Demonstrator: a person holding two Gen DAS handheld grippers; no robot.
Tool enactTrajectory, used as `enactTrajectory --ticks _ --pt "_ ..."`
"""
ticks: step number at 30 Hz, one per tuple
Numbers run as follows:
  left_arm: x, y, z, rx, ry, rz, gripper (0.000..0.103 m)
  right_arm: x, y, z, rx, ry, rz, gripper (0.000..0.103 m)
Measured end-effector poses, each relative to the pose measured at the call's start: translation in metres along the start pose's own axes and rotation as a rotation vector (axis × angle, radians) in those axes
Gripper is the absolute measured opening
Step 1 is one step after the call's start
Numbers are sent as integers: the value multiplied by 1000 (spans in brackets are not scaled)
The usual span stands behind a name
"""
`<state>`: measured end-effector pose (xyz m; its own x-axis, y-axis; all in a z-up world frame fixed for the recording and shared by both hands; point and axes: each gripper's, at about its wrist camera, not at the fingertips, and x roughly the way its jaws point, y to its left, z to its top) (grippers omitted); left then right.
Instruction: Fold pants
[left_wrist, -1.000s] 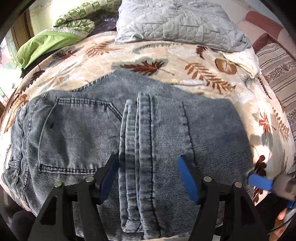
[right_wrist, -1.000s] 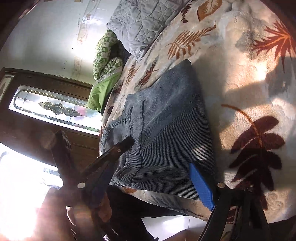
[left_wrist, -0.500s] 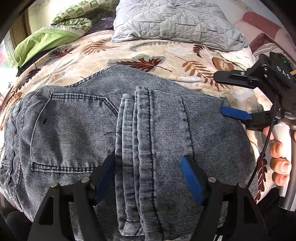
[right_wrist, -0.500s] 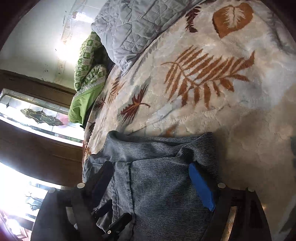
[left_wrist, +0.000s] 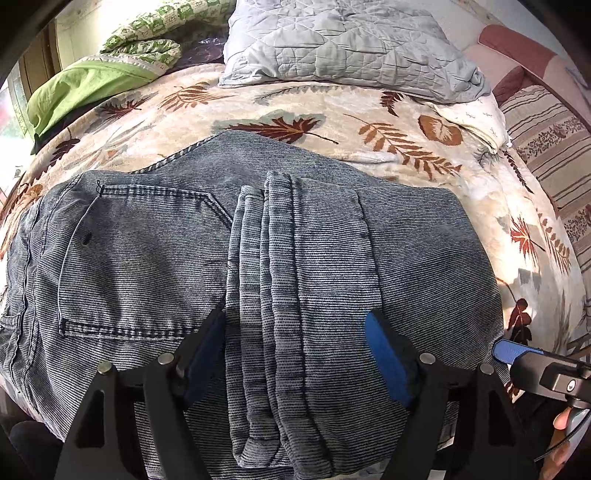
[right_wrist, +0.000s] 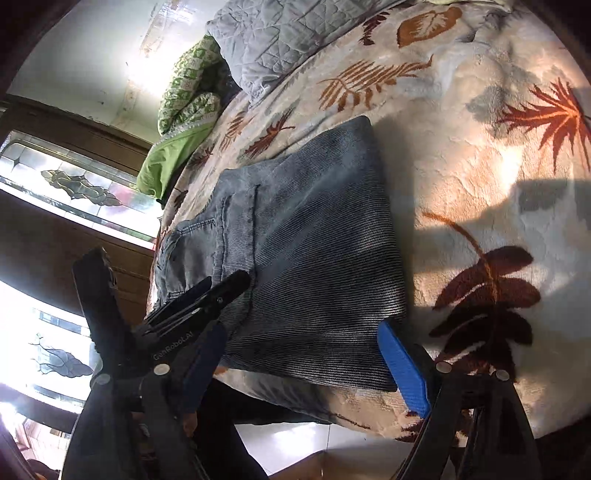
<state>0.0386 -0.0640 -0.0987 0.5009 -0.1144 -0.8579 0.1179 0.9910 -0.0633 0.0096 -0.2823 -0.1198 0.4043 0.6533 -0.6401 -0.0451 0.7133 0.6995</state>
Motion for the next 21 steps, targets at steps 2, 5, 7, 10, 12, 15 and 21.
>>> enactTrajectory --ticks 2,5,7,10,12,15,21 --pt "-6 6 0 -31 -5 -38 78 -5 5 1 14 -8 -10 86" --pt "-24 19 0 -84 -59 -97 78 -18 19 -4 -17 -48 26 86" --pt "-29 24 0 -101 -78 -93 78 -16 19 -10 -30 -38 18 86" --pt "-10 16 -6 -24 -13 -54 79 -5 -1 -17 29 -29 3 86" --pt "-9 8 -14 37 -43 -11 79 -10 2 -13 54 -32 7 86" --pt "-24 10 -12 10 -82 -77 79 -20 10 -9 35 -68 13 86" --pt "-6 11 -13 14 -23 -38 83 -15 9 2 40 -50 45 86"
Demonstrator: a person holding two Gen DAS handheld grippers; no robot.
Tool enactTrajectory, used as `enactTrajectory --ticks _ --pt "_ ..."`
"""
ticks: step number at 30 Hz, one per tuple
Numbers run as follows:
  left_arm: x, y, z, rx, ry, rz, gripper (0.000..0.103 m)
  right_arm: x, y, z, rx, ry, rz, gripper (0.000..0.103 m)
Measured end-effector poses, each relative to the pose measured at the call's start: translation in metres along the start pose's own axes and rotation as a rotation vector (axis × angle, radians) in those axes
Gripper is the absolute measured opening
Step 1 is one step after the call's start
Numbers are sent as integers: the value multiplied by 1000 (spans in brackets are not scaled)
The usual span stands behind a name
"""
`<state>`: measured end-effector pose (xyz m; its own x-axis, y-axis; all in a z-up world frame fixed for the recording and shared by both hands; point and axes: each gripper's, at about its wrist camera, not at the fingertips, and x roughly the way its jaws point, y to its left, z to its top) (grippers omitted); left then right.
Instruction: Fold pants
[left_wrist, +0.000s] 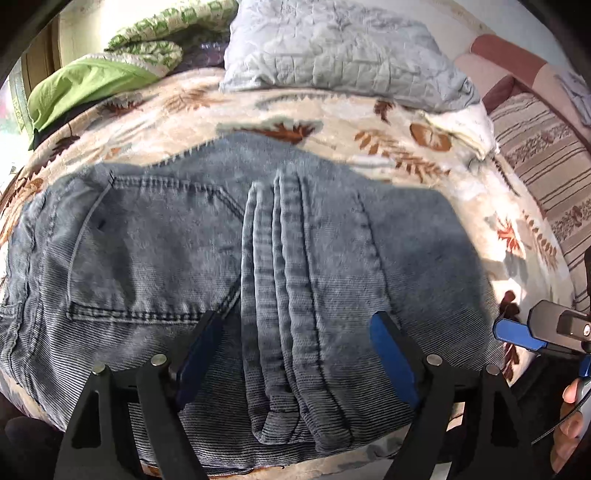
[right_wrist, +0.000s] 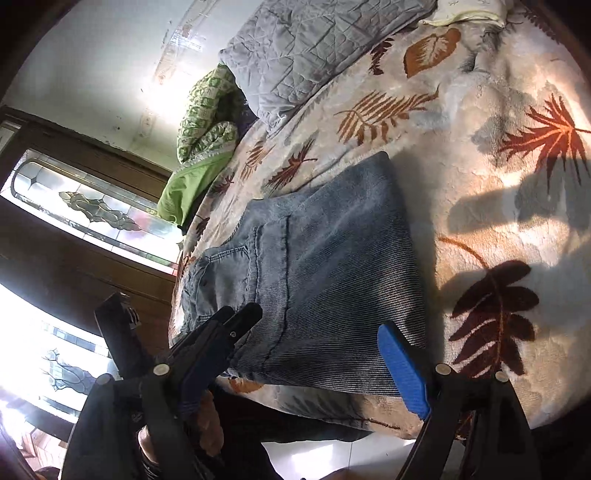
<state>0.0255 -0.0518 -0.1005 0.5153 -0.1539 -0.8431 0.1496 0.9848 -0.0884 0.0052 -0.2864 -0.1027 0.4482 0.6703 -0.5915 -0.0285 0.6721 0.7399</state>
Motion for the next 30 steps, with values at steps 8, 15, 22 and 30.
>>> enactTrajectory --ticks 8,15,22,30 --pt "-57 29 3 -136 -168 -36 83 -6 13 1 -73 -63 -48 86" --pt "-87 102 -19 -397 -187 -13 83 3 40 11 -181 -126 -22 86" --pt "-110 176 -52 -716 -229 -82 83 49 42 2 -267 11 -157 87" --pt "-88 217 -75 -953 -175 -191 83 48 33 2 -228 -2 -109 87"
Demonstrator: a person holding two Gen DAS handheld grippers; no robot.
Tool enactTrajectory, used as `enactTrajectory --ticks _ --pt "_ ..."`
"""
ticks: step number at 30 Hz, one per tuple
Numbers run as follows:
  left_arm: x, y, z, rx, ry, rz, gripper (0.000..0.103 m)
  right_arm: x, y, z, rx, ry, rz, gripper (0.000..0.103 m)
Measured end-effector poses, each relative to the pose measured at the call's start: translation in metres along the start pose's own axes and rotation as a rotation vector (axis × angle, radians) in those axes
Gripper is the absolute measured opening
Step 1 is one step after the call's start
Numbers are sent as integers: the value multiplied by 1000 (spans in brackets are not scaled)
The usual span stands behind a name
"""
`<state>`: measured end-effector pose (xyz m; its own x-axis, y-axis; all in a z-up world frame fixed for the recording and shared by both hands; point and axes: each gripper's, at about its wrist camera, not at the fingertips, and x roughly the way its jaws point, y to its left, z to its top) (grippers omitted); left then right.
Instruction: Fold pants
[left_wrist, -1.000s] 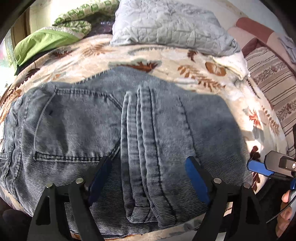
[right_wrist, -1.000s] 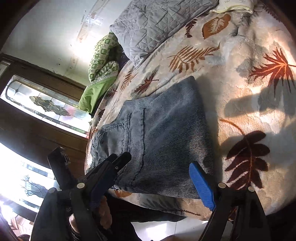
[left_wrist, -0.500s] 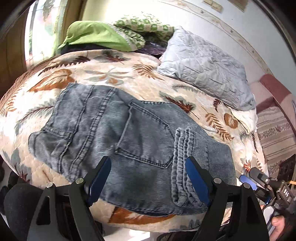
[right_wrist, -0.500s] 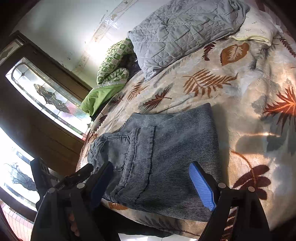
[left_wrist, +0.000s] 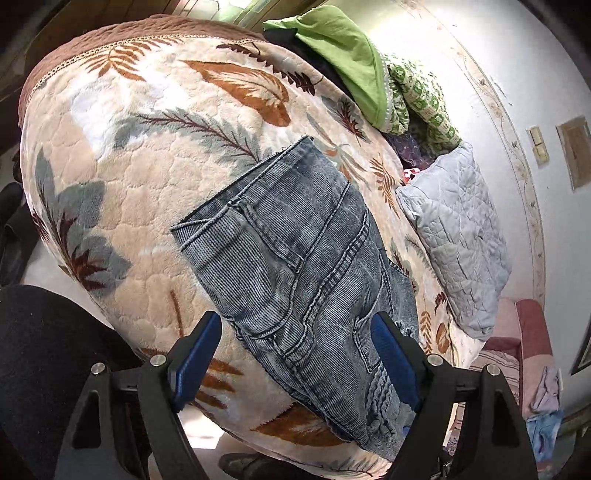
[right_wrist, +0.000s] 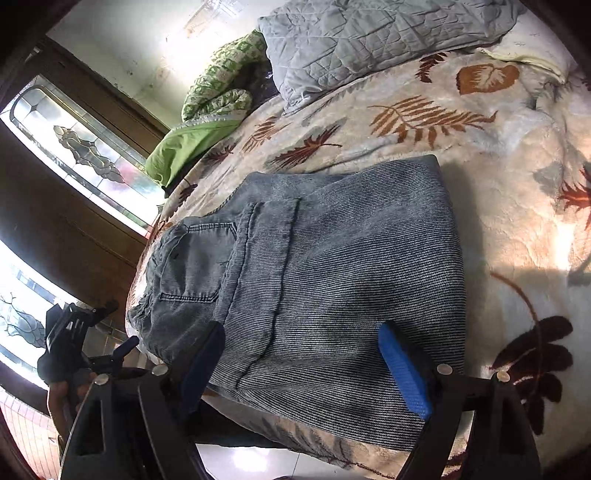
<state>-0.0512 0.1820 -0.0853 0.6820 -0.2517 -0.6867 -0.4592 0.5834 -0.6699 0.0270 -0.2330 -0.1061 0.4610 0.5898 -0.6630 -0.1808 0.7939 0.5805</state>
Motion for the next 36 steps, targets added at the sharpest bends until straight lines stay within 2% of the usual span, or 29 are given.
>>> enactTrajectory --ticks 6,14,22,28,36 --pt "21 8 5 -26 41 13 83 0 -2 -1 9 -9 10 87" --pt "30 12 10 -35 40 17 84 1 -5 -1 20 -14 20 87" --pt "32 9 11 -11 30 10 88 3 -1 -3 -5 -18 9 88" --pt "36 0 8 52 13 47 89 0 -7 -4 15 -22 37 88" --pt "35 1 8 57 15 40 89 1 -6 -5 4 -25 28 88"
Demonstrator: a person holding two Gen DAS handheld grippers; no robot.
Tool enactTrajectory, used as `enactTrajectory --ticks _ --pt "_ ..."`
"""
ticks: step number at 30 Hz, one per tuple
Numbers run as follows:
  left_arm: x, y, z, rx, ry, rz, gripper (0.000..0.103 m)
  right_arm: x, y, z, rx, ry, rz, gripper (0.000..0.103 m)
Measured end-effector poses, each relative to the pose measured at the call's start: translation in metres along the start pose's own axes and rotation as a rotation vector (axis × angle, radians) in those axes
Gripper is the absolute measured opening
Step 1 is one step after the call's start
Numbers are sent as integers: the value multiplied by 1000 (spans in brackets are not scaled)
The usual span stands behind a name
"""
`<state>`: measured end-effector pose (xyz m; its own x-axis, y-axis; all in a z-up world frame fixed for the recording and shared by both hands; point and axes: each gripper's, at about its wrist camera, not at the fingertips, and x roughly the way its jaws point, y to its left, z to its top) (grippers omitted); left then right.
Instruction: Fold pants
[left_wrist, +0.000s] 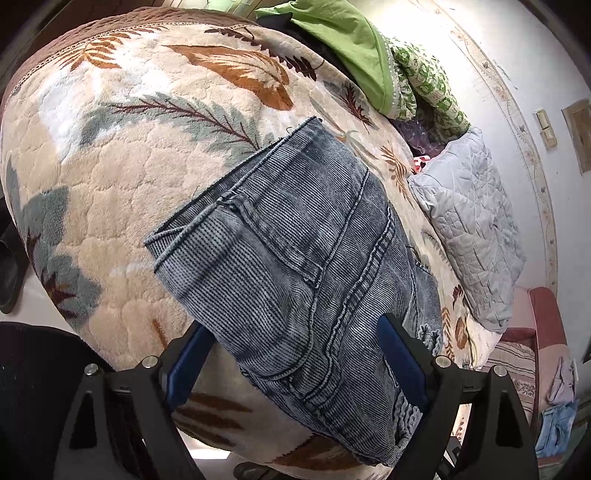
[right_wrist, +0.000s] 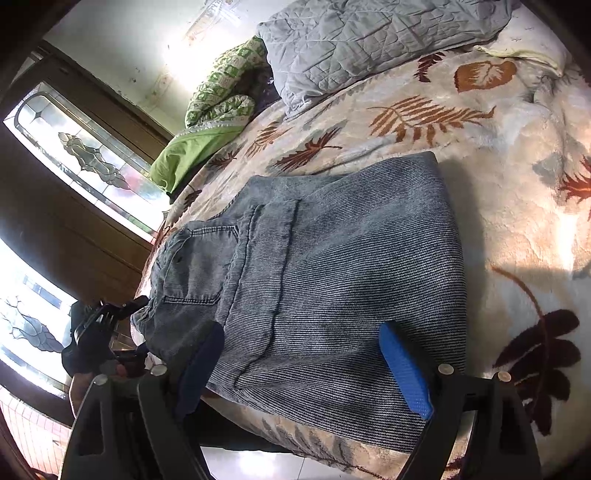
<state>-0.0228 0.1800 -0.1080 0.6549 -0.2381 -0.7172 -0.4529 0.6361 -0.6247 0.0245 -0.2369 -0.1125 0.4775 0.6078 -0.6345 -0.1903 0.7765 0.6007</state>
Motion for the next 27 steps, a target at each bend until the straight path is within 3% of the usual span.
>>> enactTrajectory --ticks 6,9,14,17,21,27 --pt "-5 6 4 -28 -5 -19 89 0 0 0 -1 0 -1 88" --pt "-7 8 5 -22 -12 0 84 0 0 0 0 1 0 88" --pt "-8 13 9 -7 -13 65 49 -4 -2 3 40 0 13 88" --pt "-9 14 13 3 -7 63 37 -12 6 7 43 -22 26 88" --pt "-10 10 12 28 -17 60 28 -20 42 16 -20 -46 75 88" --pt "-14 -2 11 103 -47 63 22 25 102 32 -19 99 251 88"
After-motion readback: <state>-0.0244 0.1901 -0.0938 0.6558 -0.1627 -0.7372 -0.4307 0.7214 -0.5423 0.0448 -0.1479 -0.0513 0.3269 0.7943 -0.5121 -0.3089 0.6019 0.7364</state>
